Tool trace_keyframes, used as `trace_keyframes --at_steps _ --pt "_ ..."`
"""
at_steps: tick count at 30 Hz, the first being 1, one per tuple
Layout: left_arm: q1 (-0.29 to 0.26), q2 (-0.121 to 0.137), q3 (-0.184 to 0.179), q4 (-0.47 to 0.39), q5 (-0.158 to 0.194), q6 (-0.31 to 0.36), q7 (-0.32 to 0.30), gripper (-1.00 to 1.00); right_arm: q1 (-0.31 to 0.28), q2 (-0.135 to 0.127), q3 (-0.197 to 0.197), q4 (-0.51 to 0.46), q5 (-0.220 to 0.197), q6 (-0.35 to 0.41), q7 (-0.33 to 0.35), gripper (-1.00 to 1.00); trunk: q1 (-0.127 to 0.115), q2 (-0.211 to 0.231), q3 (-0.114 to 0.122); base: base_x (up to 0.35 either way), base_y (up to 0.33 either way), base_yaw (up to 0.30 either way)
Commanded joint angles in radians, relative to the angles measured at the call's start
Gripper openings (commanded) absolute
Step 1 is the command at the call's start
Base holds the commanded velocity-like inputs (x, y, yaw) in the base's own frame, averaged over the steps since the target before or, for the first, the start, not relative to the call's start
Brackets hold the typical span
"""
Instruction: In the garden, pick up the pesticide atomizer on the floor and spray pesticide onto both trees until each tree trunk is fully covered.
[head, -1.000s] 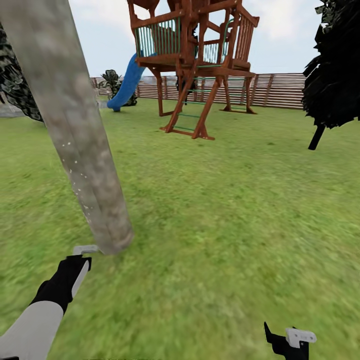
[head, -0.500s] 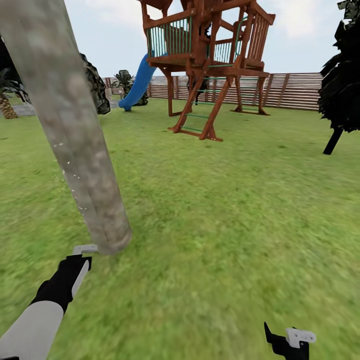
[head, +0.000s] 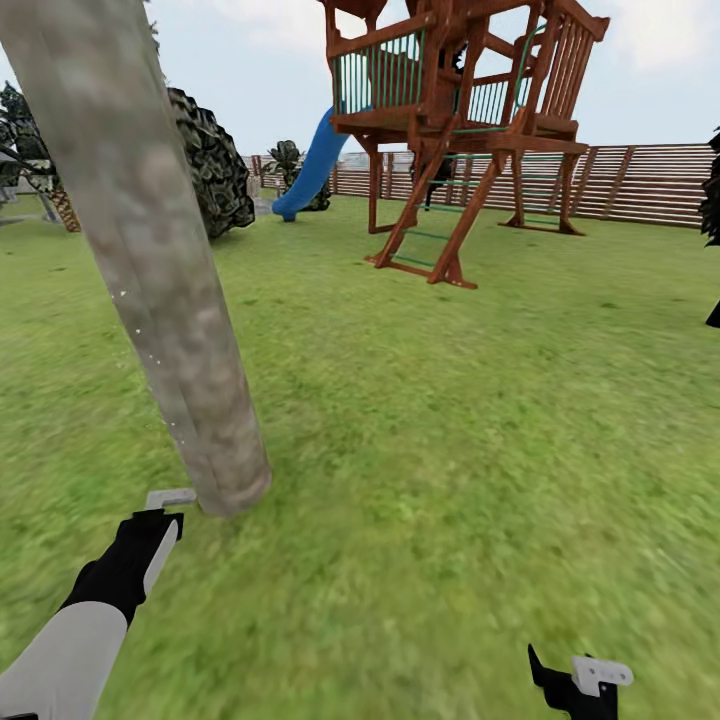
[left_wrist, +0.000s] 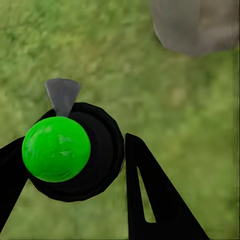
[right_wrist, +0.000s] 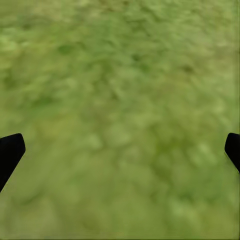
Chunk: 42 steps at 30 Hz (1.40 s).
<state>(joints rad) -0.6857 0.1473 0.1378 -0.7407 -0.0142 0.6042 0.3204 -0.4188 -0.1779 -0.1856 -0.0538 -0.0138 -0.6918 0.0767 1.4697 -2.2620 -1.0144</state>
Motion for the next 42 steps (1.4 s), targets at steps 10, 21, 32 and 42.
trace_keyframes --at_steps 10,21,32,42 --pt "0.000 -0.001 -0.001 0.000 0.000 0.000 0.000 -1.00 0.000 0.000 0.000 0.000 0.000 0.000 0.000 1.00 0.000 0.000 0.000 0.087 -0.251 0.086" --pt "0.000 -0.002 -0.001 0.000 0.000 0.000 0.000 -1.00 0.000 0.000 0.000 0.000 0.000 0.000 0.000 1.00 0.000 0.000 0.000 0.003 -0.274 0.271" --pt "0.000 -0.012 -0.007 0.010 0.015 -0.159 -0.018 -1.00 0.000 0.000 0.000 0.000 -0.001 0.000 -0.001 1.00 0.000 0.000 0.000 0.047 -0.147 0.166" --pt "-0.151 -0.060 -0.035 -0.004 0.017 -0.040 -0.159 -1.00 0.000 0.000 0.000 -0.001 -0.002 0.000 -0.001 1.00 0.000 0.000 0.000 0.000 0.000 0.001"
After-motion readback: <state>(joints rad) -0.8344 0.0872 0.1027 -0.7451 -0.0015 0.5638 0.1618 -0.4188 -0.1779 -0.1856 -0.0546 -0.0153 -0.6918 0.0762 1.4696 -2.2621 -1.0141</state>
